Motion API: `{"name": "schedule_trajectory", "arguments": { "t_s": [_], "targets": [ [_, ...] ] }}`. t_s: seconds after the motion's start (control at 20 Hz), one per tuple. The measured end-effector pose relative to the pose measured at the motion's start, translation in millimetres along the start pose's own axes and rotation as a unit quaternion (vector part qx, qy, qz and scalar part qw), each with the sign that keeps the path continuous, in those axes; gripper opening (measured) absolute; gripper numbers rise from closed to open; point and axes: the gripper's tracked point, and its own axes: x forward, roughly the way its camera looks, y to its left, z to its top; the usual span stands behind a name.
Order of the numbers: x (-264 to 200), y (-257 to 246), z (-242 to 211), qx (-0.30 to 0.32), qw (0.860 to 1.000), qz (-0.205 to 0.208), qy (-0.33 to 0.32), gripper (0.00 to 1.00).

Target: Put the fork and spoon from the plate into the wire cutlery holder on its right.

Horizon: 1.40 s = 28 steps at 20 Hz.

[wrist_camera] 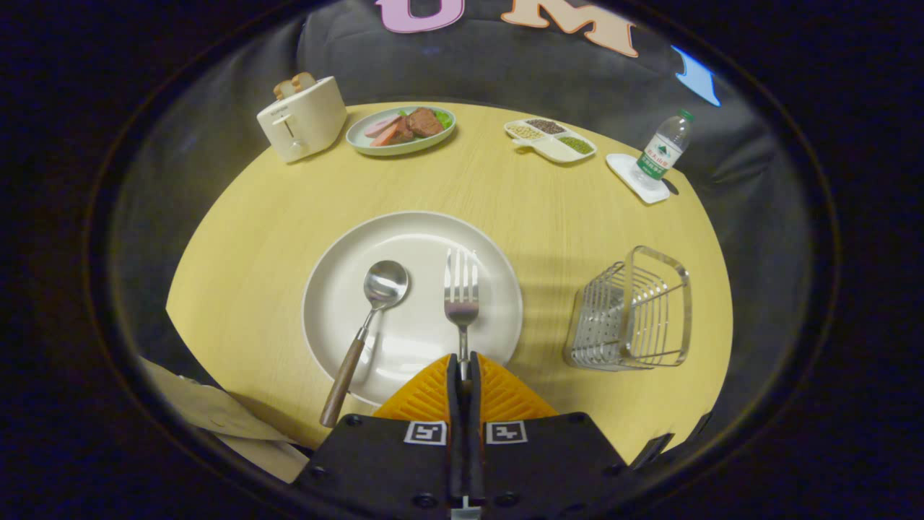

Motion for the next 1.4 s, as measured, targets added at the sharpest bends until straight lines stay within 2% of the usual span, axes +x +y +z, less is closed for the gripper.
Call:
{"name": "schedule_trajectory", "arguments": {
  "t_s": [0.45, 0.85, 1.1, 1.4],
  "targets": [
    [-41, -62, 15, 0.047, 0.999, -0.023, -0.010, 0.06],
    [-46, -130, -6, 0.068, 0.995, -0.047, 0.060, 0.06],
    [-37, -140, -14, 0.055, 0.993, -0.046, 0.096, 0.08],
    [-27, -135, -11, 0.054, 0.991, -0.020, 0.122, 0.08]
  ]
}}
